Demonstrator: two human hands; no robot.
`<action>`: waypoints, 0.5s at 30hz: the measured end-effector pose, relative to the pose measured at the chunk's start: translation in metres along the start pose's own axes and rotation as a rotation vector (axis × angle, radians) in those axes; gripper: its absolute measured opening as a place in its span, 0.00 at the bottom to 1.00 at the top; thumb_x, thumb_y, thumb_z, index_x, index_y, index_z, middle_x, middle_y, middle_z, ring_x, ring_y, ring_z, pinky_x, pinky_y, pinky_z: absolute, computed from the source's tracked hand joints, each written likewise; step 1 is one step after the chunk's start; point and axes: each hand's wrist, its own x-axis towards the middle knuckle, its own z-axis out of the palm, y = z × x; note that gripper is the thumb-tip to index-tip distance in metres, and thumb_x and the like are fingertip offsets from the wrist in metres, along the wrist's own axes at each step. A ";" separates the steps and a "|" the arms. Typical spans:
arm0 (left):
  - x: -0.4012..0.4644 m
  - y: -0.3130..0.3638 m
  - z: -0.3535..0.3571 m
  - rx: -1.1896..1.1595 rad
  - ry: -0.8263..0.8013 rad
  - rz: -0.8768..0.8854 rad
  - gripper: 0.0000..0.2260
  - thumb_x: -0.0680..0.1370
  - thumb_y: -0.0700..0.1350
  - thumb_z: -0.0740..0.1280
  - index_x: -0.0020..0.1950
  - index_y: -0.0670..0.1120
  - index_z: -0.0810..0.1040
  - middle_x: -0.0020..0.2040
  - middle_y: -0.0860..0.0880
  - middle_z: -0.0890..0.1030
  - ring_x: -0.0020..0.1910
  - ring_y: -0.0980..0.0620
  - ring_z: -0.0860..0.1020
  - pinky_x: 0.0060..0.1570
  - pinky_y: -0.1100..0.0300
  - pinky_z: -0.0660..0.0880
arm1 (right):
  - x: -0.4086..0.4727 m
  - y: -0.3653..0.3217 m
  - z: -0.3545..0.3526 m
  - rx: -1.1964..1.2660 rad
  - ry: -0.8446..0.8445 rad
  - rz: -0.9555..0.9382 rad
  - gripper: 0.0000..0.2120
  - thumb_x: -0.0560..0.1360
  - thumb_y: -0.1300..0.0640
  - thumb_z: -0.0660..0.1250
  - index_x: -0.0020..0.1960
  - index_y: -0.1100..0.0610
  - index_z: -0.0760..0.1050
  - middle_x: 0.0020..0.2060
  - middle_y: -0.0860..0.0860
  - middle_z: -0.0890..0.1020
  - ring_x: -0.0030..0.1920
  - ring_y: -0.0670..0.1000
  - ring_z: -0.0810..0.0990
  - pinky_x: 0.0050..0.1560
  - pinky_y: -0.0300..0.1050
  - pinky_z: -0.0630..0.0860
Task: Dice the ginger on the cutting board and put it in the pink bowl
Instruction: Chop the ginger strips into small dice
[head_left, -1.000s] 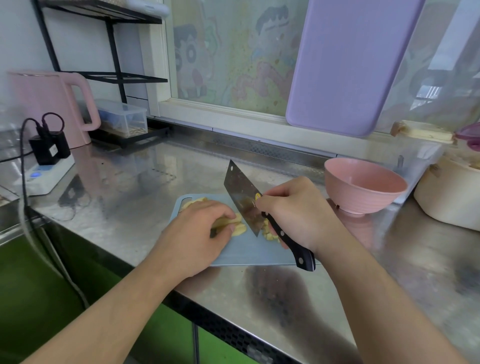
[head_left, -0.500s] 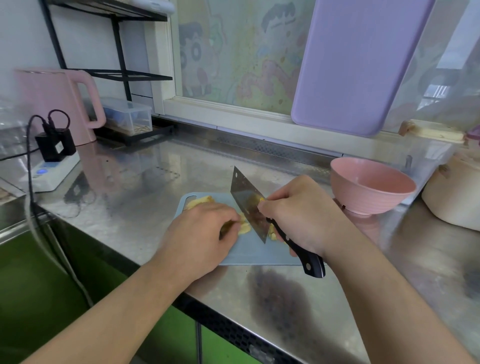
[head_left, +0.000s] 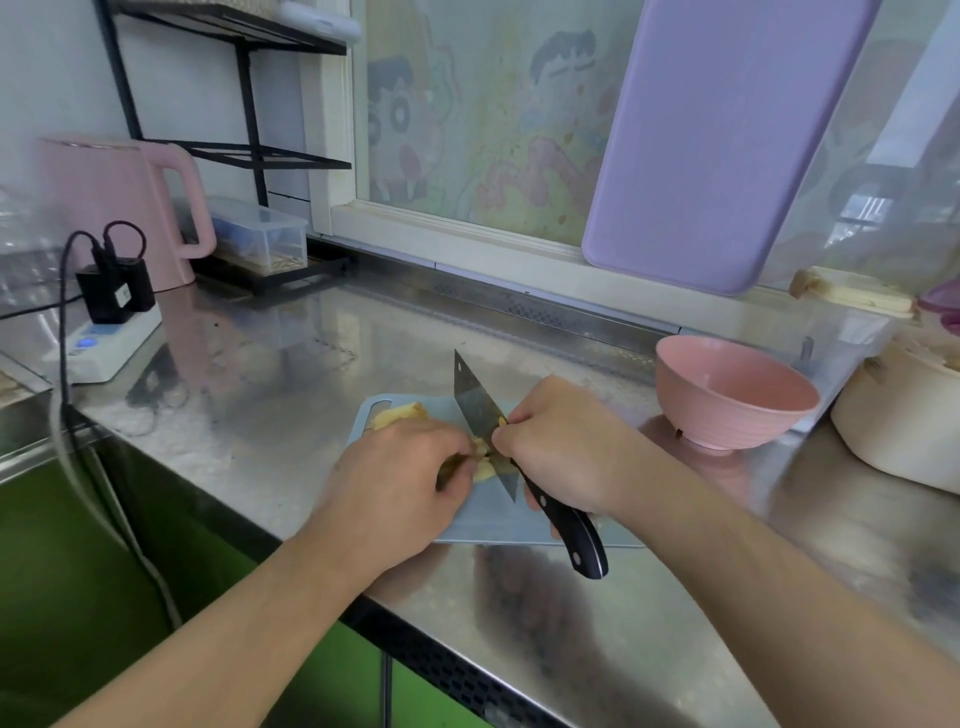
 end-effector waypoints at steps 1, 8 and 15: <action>-0.001 0.001 -0.001 0.013 0.008 -0.007 0.10 0.80 0.55 0.62 0.50 0.58 0.83 0.46 0.61 0.83 0.48 0.59 0.78 0.35 0.66 0.68 | -0.002 0.003 0.001 0.001 0.011 -0.011 0.15 0.80 0.59 0.63 0.37 0.63 0.78 0.30 0.60 0.83 0.23 0.51 0.78 0.27 0.40 0.77; -0.002 0.003 0.000 0.073 0.006 -0.003 0.10 0.81 0.54 0.62 0.51 0.58 0.83 0.53 0.63 0.83 0.52 0.60 0.80 0.39 0.58 0.80 | -0.018 0.014 0.002 0.124 0.115 -0.015 0.20 0.80 0.57 0.63 0.36 0.70 0.71 0.25 0.65 0.80 0.17 0.51 0.70 0.24 0.40 0.67; -0.003 0.006 -0.001 0.100 -0.007 -0.034 0.09 0.82 0.55 0.61 0.53 0.59 0.81 0.53 0.64 0.83 0.52 0.60 0.79 0.39 0.58 0.78 | -0.027 0.013 -0.013 0.148 0.152 -0.022 0.19 0.81 0.56 0.64 0.40 0.73 0.74 0.22 0.58 0.78 0.20 0.53 0.68 0.23 0.40 0.68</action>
